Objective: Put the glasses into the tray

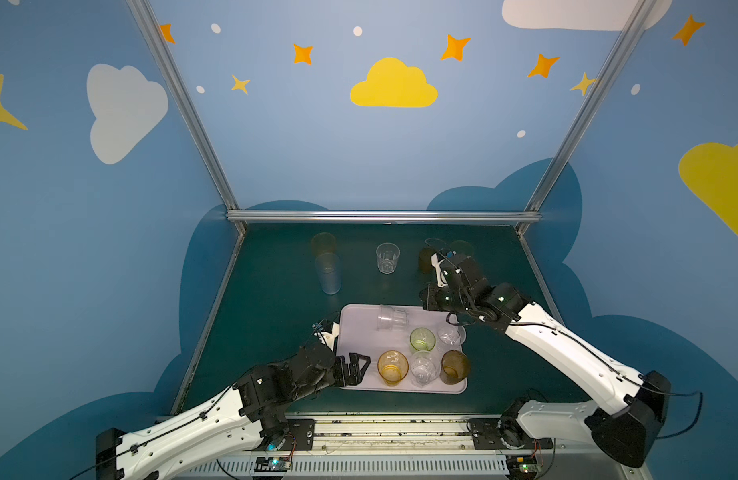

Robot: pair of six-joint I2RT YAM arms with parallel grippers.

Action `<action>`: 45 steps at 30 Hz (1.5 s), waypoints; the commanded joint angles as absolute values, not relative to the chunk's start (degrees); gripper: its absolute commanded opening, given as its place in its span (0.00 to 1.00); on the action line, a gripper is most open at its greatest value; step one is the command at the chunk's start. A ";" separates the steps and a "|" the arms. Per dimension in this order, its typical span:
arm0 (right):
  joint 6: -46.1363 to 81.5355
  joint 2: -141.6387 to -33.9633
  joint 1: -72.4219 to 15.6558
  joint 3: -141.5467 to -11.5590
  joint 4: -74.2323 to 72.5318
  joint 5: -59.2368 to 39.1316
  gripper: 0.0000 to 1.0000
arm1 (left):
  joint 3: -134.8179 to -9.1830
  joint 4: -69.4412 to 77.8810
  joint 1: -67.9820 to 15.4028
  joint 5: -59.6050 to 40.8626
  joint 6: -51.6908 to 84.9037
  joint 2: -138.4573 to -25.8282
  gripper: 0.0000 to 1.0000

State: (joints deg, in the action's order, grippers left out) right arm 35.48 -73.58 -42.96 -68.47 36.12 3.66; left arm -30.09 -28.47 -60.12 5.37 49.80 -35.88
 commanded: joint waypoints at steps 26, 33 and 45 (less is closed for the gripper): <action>34.80 -101.48 -56.19 -87.66 54.45 10.61 0.73 | -28.75 -33.52 -60.12 12.82 48.25 -26.95 1.00; 34.98 -106.75 -58.65 -93.87 59.76 14.30 0.62 | -27.36 -35.28 -60.14 13.44 48.52 -22.75 1.00; 36.34 -115.12 -61.64 -103.08 67.68 21.45 0.48 | -26.37 -39.58 -60.12 15.10 48.51 -16.32 1.00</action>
State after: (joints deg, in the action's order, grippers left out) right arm 35.27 -114.06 -60.69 -100.84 63.75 17.96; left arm -27.07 -37.17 -60.14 13.45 48.69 -17.56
